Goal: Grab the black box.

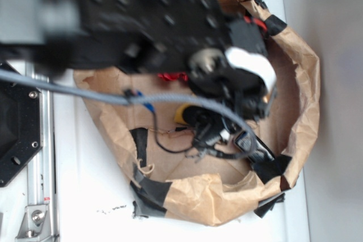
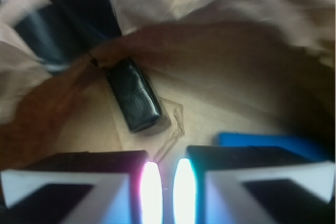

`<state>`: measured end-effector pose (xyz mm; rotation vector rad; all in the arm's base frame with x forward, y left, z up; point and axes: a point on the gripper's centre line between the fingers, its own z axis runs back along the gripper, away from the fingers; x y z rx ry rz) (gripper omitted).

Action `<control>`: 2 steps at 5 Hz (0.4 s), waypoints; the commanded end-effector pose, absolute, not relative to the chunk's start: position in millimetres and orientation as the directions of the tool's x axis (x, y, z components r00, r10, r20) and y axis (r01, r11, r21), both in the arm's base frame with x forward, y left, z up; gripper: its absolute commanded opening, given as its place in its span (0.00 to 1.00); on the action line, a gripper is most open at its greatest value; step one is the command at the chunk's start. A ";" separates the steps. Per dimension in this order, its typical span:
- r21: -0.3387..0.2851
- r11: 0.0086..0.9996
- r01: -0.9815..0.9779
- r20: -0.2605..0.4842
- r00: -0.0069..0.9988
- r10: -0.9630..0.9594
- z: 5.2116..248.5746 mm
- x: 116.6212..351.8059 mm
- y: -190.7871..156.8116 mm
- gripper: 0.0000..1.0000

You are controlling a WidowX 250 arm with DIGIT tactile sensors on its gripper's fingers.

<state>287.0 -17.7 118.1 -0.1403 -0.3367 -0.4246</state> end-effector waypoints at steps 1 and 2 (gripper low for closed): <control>-0.014 0.890 0.455 0.387 0.823 -0.415 156.3 279.5 -32.3 1.00; 0.017 0.868 0.497 0.363 0.805 -0.468 130.5 292.9 -40.5 1.00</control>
